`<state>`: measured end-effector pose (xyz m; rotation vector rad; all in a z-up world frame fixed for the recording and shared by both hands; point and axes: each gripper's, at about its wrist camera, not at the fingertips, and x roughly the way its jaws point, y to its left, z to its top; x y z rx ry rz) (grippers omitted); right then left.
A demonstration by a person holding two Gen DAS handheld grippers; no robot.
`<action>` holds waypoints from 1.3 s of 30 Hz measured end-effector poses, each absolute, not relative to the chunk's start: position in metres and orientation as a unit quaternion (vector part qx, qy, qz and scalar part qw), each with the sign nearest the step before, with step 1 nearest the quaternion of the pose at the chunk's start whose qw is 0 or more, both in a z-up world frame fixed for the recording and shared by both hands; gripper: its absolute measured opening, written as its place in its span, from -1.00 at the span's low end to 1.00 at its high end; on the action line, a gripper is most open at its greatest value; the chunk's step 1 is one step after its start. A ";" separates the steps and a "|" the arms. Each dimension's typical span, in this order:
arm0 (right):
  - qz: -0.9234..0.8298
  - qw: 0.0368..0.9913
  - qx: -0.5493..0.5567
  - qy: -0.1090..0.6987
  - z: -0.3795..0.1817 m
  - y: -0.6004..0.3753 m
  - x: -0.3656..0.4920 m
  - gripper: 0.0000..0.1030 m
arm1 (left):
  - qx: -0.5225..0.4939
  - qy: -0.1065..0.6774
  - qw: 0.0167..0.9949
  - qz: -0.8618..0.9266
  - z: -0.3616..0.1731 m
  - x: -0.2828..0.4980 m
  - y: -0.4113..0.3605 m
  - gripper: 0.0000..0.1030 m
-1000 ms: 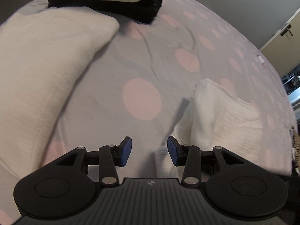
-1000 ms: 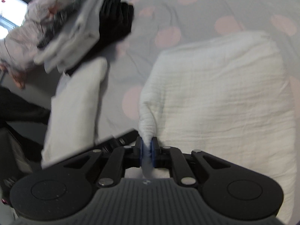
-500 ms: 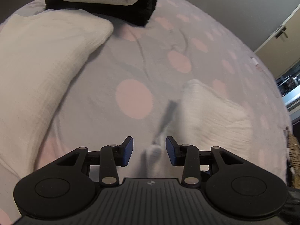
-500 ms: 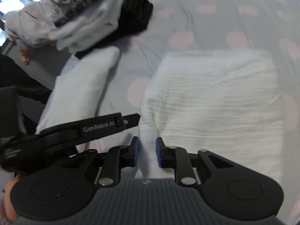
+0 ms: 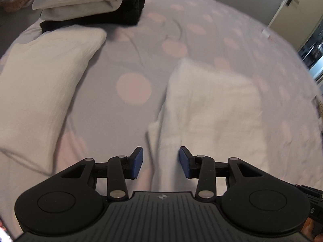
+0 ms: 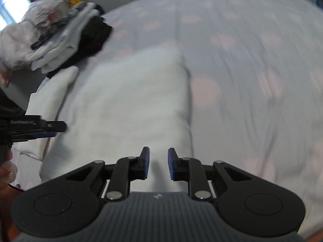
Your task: Fold clothes
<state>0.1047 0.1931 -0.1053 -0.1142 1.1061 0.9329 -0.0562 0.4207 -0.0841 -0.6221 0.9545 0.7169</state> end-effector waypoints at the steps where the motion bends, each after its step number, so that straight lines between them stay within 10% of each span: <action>1: 0.424 0.741 -0.040 0.519 -0.112 0.187 0.105 -0.53 | -0.285 0.449 0.778 0.335 -0.087 -0.056 0.418 -0.18; 14: 0.448 0.731 -0.041 0.513 -0.141 0.168 0.094 -0.59 | -0.266 0.510 0.741 0.347 -0.125 -0.049 0.413 -0.23; 34: 0.460 0.801 -0.038 0.382 -0.115 0.194 0.136 -0.35 | -0.402 0.282 0.820 0.295 -0.115 -0.036 0.488 0.33; 36: 0.471 0.800 -0.025 0.370 -0.121 0.198 0.141 -0.35 | -0.439 0.266 0.814 0.274 -0.129 -0.034 0.500 0.24; 39: 0.483 0.793 0.000 0.371 -0.134 0.207 0.147 -0.35 | -0.453 0.258 0.813 0.259 -0.142 -0.031 0.507 -0.50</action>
